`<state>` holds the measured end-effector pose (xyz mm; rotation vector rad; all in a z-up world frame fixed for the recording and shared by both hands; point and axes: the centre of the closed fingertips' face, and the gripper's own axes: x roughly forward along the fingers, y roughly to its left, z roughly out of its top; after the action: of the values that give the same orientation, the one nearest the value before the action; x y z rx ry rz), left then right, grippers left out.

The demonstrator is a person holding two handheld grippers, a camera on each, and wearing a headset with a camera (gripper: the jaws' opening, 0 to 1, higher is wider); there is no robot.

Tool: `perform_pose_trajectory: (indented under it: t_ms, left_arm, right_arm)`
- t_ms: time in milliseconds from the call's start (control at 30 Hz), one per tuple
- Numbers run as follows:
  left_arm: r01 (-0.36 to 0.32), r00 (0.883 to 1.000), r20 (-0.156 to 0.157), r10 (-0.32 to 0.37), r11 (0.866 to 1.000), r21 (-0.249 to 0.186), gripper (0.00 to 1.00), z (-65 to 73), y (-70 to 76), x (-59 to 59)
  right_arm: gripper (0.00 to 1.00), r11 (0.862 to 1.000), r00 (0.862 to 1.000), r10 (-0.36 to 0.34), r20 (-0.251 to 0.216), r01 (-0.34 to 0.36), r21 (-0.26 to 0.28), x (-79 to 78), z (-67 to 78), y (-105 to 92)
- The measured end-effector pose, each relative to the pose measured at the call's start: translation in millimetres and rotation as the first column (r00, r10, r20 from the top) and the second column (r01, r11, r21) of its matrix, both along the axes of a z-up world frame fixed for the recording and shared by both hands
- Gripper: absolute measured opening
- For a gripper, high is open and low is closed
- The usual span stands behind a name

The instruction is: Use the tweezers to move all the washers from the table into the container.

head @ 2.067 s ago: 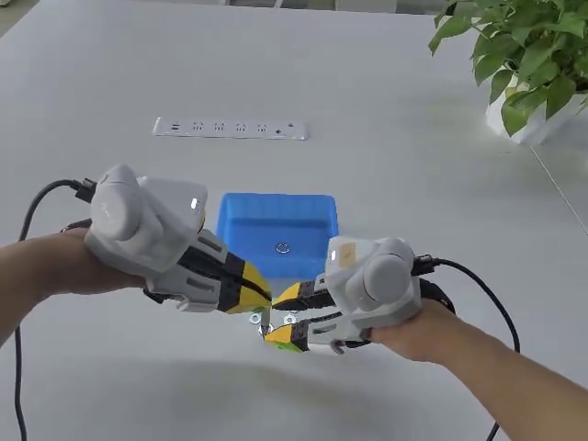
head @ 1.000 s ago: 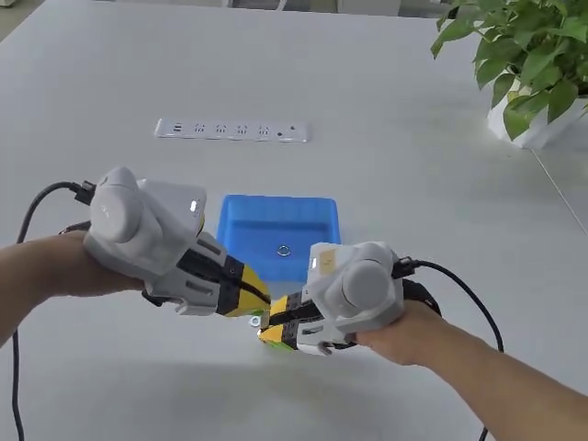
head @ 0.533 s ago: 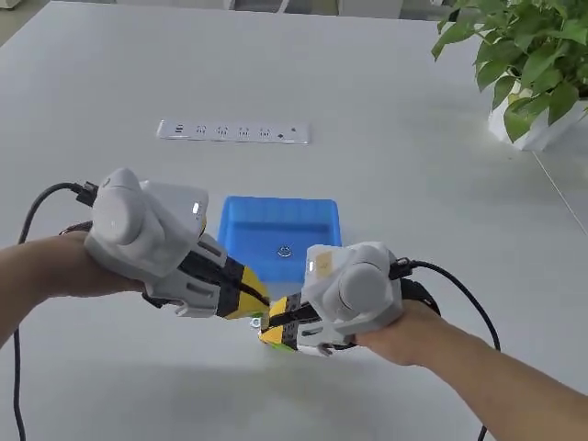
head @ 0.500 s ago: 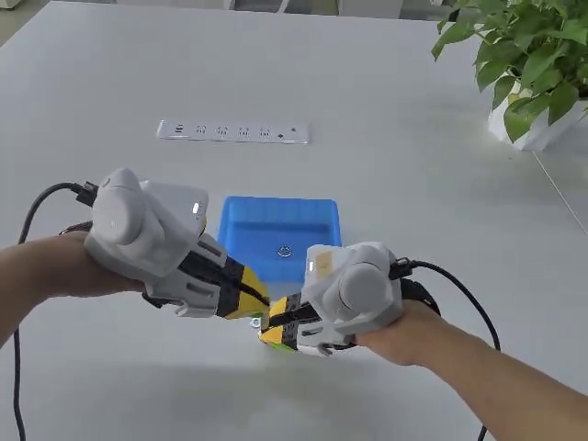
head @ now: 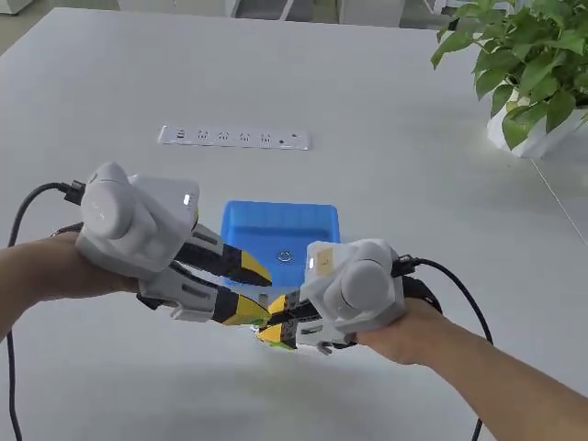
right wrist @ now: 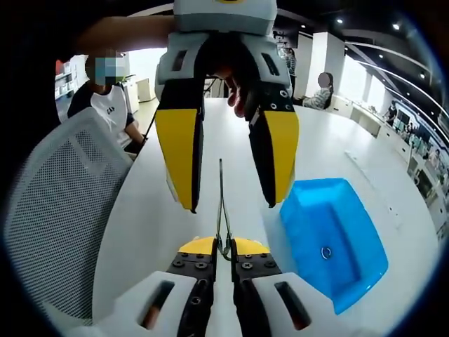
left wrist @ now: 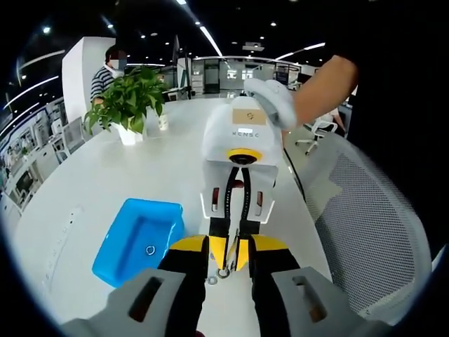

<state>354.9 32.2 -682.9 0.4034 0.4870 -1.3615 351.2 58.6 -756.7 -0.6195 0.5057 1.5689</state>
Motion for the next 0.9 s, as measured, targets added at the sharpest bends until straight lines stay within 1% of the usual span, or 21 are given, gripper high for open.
perform_pose_trajectory:
  t_ms: [67,100,300,333,400,433,500,567,667,833,900]
  left_arm:
    - [-0.018,1.0,-0.008,0.018,1.0,-0.008,0.31,1.8,1.8,0.0]
    - [-0.019,1.0,-0.003,0.019,1.0,-0.013,0.31,2.8,2.3,-0.6]
    - [-0.067,0.998,-0.02,0.066,0.996,-0.051,0.39,8.6,7.5,-4.5]
    - [-0.074,0.997,-0.019,0.073,0.996,-0.054,0.41,9.1,8.5,-4.9]
    - [-0.098,0.995,-0.028,0.096,0.993,-0.061,0.45,9.7,11.2,-5.5]
    - [-0.116,0.993,-0.034,0.114,0.991,-0.059,0.5,9.1,13.4,-5.3]
    - [-0.122,0.992,-0.025,0.121,0.99,-0.064,0.54,9.2,15.7,-6.3]
    - [-0.145,0.989,-0.034,0.143,0.987,-0.07,0.57,9.5,18.5,-6.7]
    - [-0.181,0.983,-0.03,0.179,0.98,-0.081,0.65,10.0,23.8,-6.7]
    - [-0.213,0.977,-0.028,0.211,0.973,-0.095,0.71,11.1,29.5,-7.4]
    - [-0.232,0.973,-0.034,0.229,0.968,-0.099,0.75,11.6,31.8,-6.8]
  right_arm:
    - [0.08,1.0,1.0,-0.003,-0.006,0.003,-0.001,-0.2,2.5,-1.2]
    - [0.08,1.0,1.0,-0.012,-0.011,0.012,0.006,0.6,5.3,-1.6]
    - [0.08,1.0,1.0,-0.018,-0.004,0.018,0.0,2.5,14.4,-3.9]
    - [0.08,1.0,1.0,-0.018,-0.002,0.018,0.0,2.9,15.6,-4.1]
    - [0.08,1.0,1.0,-0.02,-0.003,0.02,0.0,3.9,18.6,-4.4]
    - [0.08,1.0,1.0,-0.02,-0.002,0.02,-0.001,4.4,19.5,-4.5]
    - [0.08,1.0,1.0,-0.022,0.001,0.022,0.0,6.3,22.5,-4.8]
    - [0.08,1.0,1.0,-0.025,0.0,0.025,0.005,8.6,26.3,-4.7]
    - [0.08,1.0,1.0,-0.028,0.002,0.028,0.012,13.2,32.9,-4.4]
    - [0.08,0.999,1.0,-0.03,0.002,0.03,0.022,20.8,41.6,-3.9]
    - [0.08,0.999,0.999,-0.032,0.005,0.032,0.023,25.1,44.8,-3.9]
